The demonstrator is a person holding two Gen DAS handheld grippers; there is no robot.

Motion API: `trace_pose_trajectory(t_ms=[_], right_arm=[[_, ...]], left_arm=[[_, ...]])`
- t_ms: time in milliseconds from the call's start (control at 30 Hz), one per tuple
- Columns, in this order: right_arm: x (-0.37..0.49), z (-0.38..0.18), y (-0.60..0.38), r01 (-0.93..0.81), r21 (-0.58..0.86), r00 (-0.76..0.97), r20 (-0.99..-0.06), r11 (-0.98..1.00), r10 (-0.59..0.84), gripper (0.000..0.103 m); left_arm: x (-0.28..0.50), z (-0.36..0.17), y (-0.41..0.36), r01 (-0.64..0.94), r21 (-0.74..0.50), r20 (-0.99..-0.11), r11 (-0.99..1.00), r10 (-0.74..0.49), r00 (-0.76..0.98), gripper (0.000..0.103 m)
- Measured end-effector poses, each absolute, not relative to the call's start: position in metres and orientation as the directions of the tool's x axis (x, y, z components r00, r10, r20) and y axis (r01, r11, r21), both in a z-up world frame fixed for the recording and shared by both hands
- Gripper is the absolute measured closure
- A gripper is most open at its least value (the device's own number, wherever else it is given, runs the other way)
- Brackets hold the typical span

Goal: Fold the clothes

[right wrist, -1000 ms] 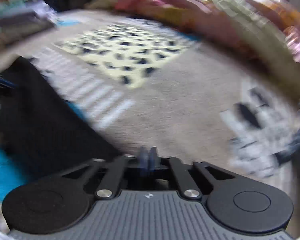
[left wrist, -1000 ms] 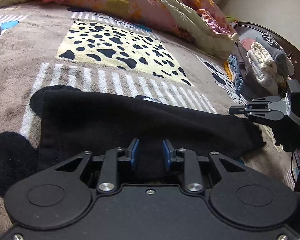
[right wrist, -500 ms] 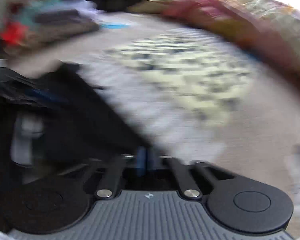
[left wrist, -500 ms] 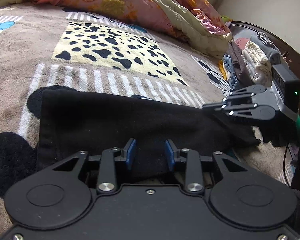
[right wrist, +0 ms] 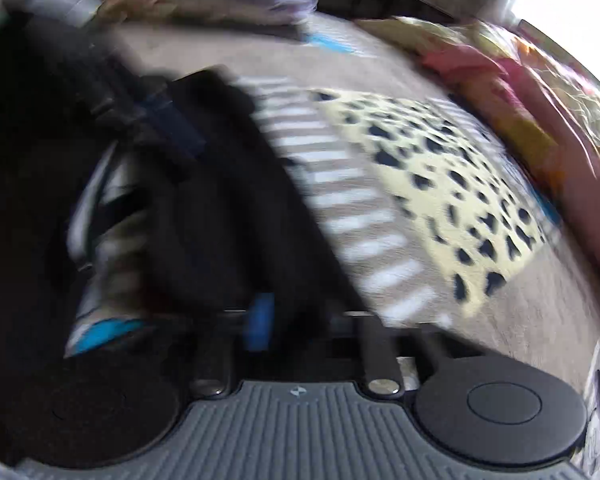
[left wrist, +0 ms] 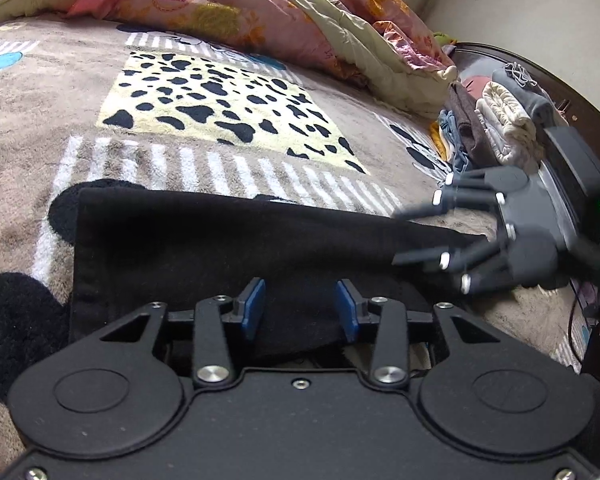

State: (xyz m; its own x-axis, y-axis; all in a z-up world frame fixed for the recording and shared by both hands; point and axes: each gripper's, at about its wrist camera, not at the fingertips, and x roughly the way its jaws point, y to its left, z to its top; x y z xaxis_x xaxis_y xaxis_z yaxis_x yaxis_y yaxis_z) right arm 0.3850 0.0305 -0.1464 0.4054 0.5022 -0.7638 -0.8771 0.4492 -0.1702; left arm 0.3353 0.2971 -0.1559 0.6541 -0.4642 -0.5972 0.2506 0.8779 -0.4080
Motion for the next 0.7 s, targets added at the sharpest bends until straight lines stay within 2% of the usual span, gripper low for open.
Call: trace_pose_trajectory(t_ms=[100,133,200,300,433,500,567,667,700], right_arm=[[0.393,-0.144,0.011,-0.827,-0.262,0.496,-0.756,0.497,0.427,0.051],[0.391,-0.139,0.006,-0.826,-0.240,0.489,-0.755,0.510,0.437,0.059],[0.380,-0.131,-0.001,-0.810,-0.252,0.519,-0.728,0.529,0.448,0.065],[0.366,-0.121,-0.006,-0.816,-0.225,0.521,-0.686,0.533,0.508,0.067],[0.350,-0.121,0.002,-0.858,-0.180,0.462,-0.680,0.481,0.570,0.069],[0.348,-0.126,0.012,-0.879,-0.199,0.437,-0.700,0.434,0.565,0.070],[0.350,-0.143,0.017,-0.863,-0.257,0.462,-0.750,0.436,0.473,0.070],[0.367,-0.138,0.004,-0.835,-0.128,0.435,-0.750,0.535,0.498,0.069],[0.363,-0.134,0.005,-0.834,-0.149,0.450,-0.741,0.531,0.498,0.069]], left_arm=[[0.335,-0.155,0.299,0.250,-0.411,-0.592,0.877,-0.466,0.658,0.065],[0.335,-0.155,0.300,0.249,-0.413,-0.590,0.876,-0.466,0.660,0.065],[0.334,-0.153,0.303,0.244,-0.426,-0.576,0.871,-0.469,0.669,0.065],[0.333,-0.149,0.307,0.233,-0.432,-0.564,0.871,-0.463,0.684,0.065],[0.331,-0.148,0.308,0.236,-0.429,-0.561,0.872,-0.462,0.687,0.065],[0.330,-0.147,0.307,0.254,-0.429,-0.553,0.867,-0.475,0.685,0.065],[0.330,-0.146,0.306,0.261,-0.427,-0.552,0.866,-0.478,0.683,0.065],[0.331,-0.146,0.308,0.249,-0.423,-0.557,0.871,-0.467,0.687,0.065],[0.332,-0.147,0.309,0.237,-0.423,-0.563,0.875,-0.459,0.688,0.065]])
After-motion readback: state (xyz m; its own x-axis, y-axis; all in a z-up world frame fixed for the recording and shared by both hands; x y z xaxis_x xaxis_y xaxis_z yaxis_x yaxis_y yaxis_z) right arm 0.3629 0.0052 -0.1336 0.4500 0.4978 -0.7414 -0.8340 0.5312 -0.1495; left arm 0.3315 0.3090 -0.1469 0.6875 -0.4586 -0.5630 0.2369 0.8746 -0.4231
